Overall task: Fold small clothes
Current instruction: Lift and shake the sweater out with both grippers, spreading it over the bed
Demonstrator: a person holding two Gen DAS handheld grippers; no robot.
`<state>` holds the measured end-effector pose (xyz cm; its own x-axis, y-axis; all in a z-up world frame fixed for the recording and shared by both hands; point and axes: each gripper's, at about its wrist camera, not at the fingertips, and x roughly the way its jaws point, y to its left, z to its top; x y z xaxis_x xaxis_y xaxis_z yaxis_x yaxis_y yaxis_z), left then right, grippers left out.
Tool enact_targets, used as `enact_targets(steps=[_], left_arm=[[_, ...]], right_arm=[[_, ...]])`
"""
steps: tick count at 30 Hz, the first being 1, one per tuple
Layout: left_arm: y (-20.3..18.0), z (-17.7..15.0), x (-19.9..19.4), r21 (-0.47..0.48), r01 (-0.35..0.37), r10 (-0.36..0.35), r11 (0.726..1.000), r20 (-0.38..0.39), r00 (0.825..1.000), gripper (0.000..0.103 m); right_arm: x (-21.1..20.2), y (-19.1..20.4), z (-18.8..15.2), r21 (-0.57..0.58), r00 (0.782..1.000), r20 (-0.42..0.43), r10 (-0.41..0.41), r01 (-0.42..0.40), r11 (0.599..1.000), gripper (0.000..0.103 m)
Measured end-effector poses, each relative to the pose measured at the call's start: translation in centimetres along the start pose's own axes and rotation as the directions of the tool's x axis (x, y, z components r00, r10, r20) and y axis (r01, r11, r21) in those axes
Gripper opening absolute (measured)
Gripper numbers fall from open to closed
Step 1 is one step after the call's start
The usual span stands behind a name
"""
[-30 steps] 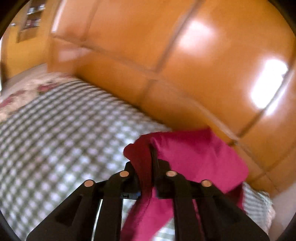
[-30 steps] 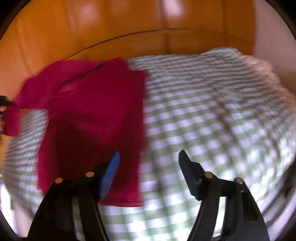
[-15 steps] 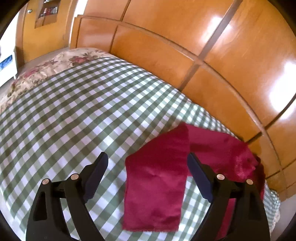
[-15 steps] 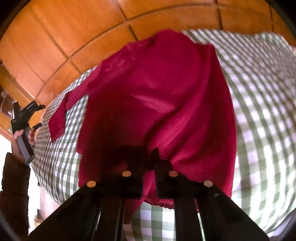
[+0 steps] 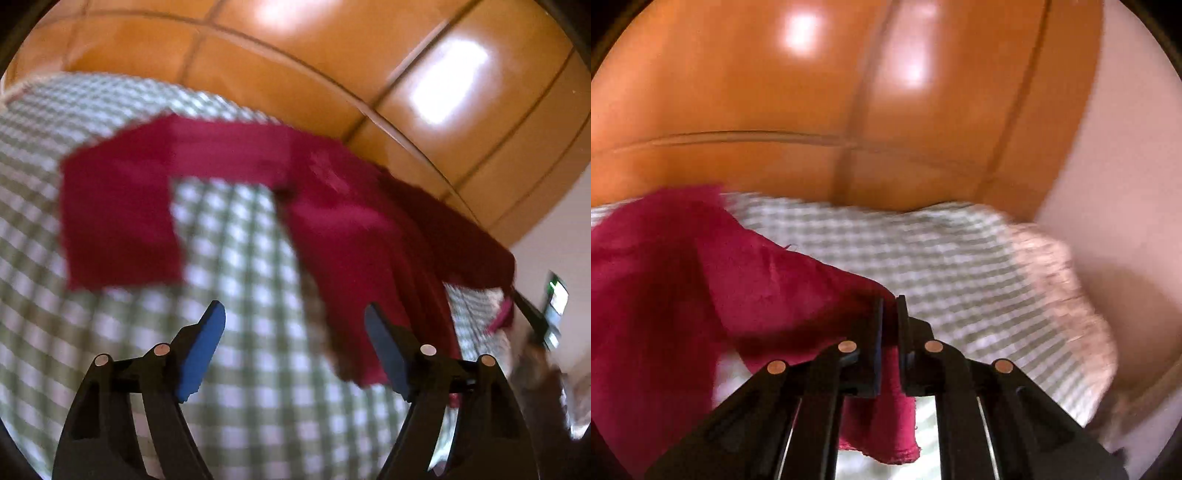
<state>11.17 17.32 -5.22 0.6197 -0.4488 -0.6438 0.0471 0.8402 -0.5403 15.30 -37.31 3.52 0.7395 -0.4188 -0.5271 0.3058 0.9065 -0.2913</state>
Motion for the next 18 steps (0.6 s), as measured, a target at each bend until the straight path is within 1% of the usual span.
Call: enact_targets(steps=[1, 2, 3, 4, 5, 6, 7, 8, 9, 10, 11, 12, 13, 14, 15, 16, 17, 18], left_arm=[[-0.5, -0.5, 0.5, 0.003, 0.024, -0.024, 1.000, -0.015, 1.000, 0.073], [-0.9, -0.9, 1.0, 0.006, 0.050, -0.050, 0.999, -0.029, 0.998, 0.073], [-1.5, -1.5, 1.5, 0.005, 0.080, -0.080, 0.997, -0.041, 0.996, 0.073], [-2.1, -2.0, 1.9, 0.004, 0.102, -0.102, 0.995, -0.050, 0.994, 0.073], [-2.8, -2.6, 2.4, 0.011, 0.123, -0.122, 0.992, -0.065, 0.990, 0.073], [-3.2, -2.9, 2.7, 0.022, 0.129, -0.128, 0.991, -0.072, 0.989, 0.073], [-3.6, -3.3, 3.0, 0.036, 0.136, -0.133, 0.990, -0.078, 0.988, 0.073], [-4.0, -3.6, 3.3, 0.046, 0.145, -0.141, 0.988, -0.083, 0.986, 0.073], [-4.3, -4.0, 3.7, 0.052, 0.155, -0.150, 0.987, -0.090, 0.985, 0.073], [-4.4, -4.1, 4.1, 0.049, 0.156, -0.151, 0.986, -0.094, 0.984, 0.071], [-4.5, -4.1, 4.6, 0.044, 0.157, -0.152, 0.987, -0.097, 0.984, 0.070], [-4.5, -4.1, 5.1, 0.030, 0.157, -0.154, 0.987, -0.100, 0.983, 0.070], [-4.4, -3.9, 5.6, 0.019, 0.157, -0.155, 0.987, -0.100, 0.983, 0.068], [-4.5, -3.7, 6.0, 0.011, 0.159, -0.157, 0.987, -0.097, 0.983, 0.066], [-4.5, -3.4, 6.5, 0.006, 0.160, -0.159, 0.987, -0.098, 0.982, 0.058], [-4.5, -3.1, 7.1, -0.006, 0.162, -0.162, 0.987, -0.108, 0.981, 0.047], [-4.3, -2.9, 7.6, -0.023, 0.162, -0.164, 0.986, -0.121, 0.979, 0.032], [-4.0, -2.8, 7.9, -0.045, 0.160, -0.164, 0.986, -0.136, 0.977, 0.023]], right_arm=[[1.8, -0.9, 0.8, 0.029, 1.000, -0.019, -0.019, 0.019, 0.999, 0.010], [2.5, -1.4, 1.1, 0.047, 1.000, -0.025, -0.013, 0.014, 0.999, 0.017], [3.0, -2.1, 1.3, 0.081, 0.999, -0.033, 0.000, 0.003, 0.997, 0.045], [3.0, -2.7, 1.2, 0.121, 0.999, -0.035, 0.015, -0.011, 0.993, 0.057], [2.7, -3.1, 0.7, 0.161, 0.998, -0.038, 0.052, -0.045, 0.986, 0.061], [2.3, -3.0, 0.4, 0.175, 0.994, -0.048, 0.095, -0.085, 0.981, 0.061], [1.9, -2.7, -0.3, 0.185, 0.986, -0.064, 0.157, -0.143, 0.972, 0.060], [1.2, -2.2, -1.6, 0.205, 0.961, -0.092, 0.260, -0.237, 0.950, 0.060], [0.7, -2.0, -2.7, 0.223, 0.932, -0.119, 0.343, -0.311, 0.924, 0.060], [0.1, -1.2, -4.5, 0.249, 0.882, -0.158, 0.444, -0.400, 0.882, 0.060], [-0.4, -0.3, -6.0, 0.273, 0.831, -0.196, 0.520, -0.463, 0.843, 0.059], [-0.6, 0.4, -7.5, 0.291, 0.784, -0.235, 0.574, -0.507, 0.811, 0.056], [-1.0, 1.8, -9.5, 0.313, 0.721, -0.285, 0.631, -0.553, 0.772, 0.054], [-1.3, 2.8, -10.6, 0.329, 0.687, -0.307, 0.659, -0.573, 0.751, 0.051], [-1.7, 3.9, -12.1, 0.346, 0.648, -0.332, 0.685, -0.592, 0.728, 0.049], [-2.1, 5.0, -13.1, 0.339, 0.636, -0.348, 0.689, -0.600, 0.725, 0.048], [-3.0, 5.6, -13.5, 0.298, 0.677, -0.328, 0.659, -0.588, 0.752, 0.049], [-3.3, 5.9, -13.5, 0.285, 0.683, -0.325, 0.654, -0.589, 0.756, 0.039]])
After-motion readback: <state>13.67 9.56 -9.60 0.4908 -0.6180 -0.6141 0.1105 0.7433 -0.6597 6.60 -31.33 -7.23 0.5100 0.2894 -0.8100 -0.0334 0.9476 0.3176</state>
